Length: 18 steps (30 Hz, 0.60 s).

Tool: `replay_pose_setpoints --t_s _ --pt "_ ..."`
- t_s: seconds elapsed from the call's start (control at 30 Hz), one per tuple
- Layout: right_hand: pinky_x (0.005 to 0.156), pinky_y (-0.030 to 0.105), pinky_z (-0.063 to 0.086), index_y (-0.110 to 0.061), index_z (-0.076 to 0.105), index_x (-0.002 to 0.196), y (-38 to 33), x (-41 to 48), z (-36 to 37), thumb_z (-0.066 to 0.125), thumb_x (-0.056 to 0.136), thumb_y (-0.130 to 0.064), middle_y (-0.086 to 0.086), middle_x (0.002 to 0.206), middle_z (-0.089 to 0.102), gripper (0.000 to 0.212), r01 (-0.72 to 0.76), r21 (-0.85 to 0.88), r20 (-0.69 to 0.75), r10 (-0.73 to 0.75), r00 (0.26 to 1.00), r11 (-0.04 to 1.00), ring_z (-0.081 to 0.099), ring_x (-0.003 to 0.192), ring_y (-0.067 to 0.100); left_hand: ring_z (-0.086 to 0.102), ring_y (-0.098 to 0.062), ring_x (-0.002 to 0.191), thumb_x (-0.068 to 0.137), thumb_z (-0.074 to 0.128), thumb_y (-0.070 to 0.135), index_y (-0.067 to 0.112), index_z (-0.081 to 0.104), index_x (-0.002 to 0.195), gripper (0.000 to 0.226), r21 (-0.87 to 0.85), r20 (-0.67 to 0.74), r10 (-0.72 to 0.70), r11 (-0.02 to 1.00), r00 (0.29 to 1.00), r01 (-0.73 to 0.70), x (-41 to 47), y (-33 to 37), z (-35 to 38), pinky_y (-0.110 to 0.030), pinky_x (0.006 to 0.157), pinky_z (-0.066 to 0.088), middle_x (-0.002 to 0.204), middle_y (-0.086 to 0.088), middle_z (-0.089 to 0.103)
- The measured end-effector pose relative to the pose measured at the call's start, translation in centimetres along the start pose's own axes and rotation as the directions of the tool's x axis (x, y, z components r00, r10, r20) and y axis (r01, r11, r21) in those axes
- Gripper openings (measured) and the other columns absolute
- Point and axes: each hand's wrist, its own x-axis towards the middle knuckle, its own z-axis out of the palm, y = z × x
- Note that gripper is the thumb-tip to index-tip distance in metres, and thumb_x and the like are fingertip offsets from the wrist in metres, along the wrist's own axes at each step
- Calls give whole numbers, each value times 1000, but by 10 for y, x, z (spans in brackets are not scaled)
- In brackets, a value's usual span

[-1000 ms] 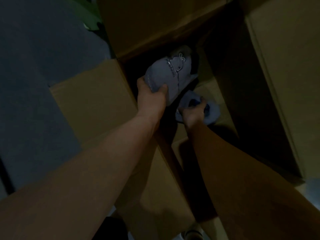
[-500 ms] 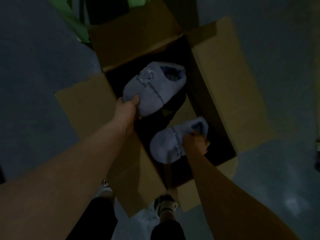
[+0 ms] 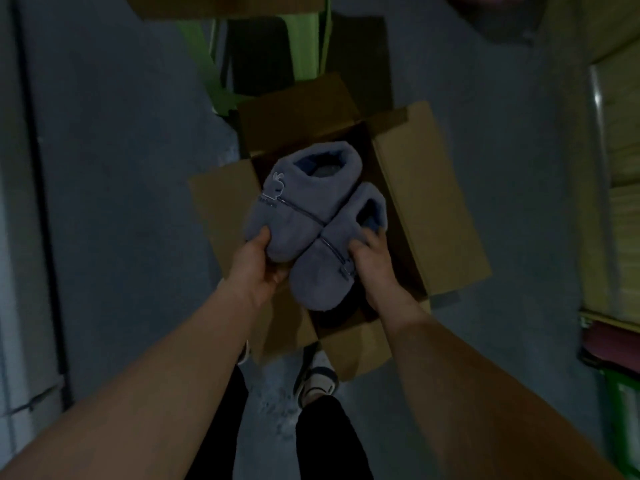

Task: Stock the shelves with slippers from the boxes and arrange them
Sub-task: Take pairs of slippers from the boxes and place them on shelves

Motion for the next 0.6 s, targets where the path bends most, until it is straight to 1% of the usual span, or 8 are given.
replay_pose_setpoints --t_s 0.07,0.17,0.2,0.27,0.33,0.43,0.53,0.6 --pt "104 45 46 -27 63 104 -3 -12 1 53 74 -36 -1 139 43 33 4 43 26 -5 1000 999 52 120 23 64 -27 111 100 47 37 12 56 132 42 -78 13 14 997 1000 -13 -14 1 -8 -36 71 59 125 -10 65" --pt "98 43 51 -33 60 104 -5 -28 3 65 82 -34 6 130 55 23 -32 128 71 23 997 991 59 114 23 64 -28 110 102 44 34 11 55 133 40 -232 24 40 972 999 -33 -33 -2 -19 -39 69 60 127 -11 63" --pt "95 41 54 -35 57 111 -5 -32 5 70 86 -32 5 126 59 29 -64 170 90 49 995 983 61 110 21 64 -28 109 102 43 32 11 55 132 39 -288 27 45 957 999 -36 -39 -5 -23 -42 72 59 126 -12 63" --pt "92 38 55 -35 45 136 -3 -38 9 79 82 -37 -1 125 58 64 -133 212 110 111 988 968 62 109 19 63 -30 107 103 42 31 12 54 132 37 -383 29 49 923 998 -34 -48 -9 -32 -52 79 55 127 -12 62" --pt "92 39 55 -37 30 149 -3 -44 17 84 74 -44 -2 129 54 93 -177 158 117 159 980 971 59 113 21 63 -32 104 103 42 29 11 53 133 36 -478 23 49 878 999 -32 -56 -13 -42 -58 82 51 129 -13 60" --pt "83 32 55 -29 35 150 -6 -53 40 79 77 -50 -1 127 57 88 -224 45 187 212 959 974 60 108 21 59 -35 111 102 44 27 9 51 135 38 -563 5 50 826 999 -38 -65 -17 -59 -64 91 46 133 -15 56" --pt "92 42 56 -36 37 147 -4 -60 71 83 60 -65 -1 137 57 103 -240 -40 289 242 926 970 64 112 24 55 -37 120 102 46 28 9 48 139 42 -609 -11 63 791 998 -56 -68 -15 -86 -64 95 44 139 -17 52" --pt "94 48 55 -38 33 149 -5 -63 92 87 53 -62 5 142 55 113 -233 -75 317 245 916 970 63 114 29 56 -37 119 101 46 27 10 47 140 42 -652 -38 67 754 997 -76 -69 -9 -107 -63 93 47 138 -17 52"
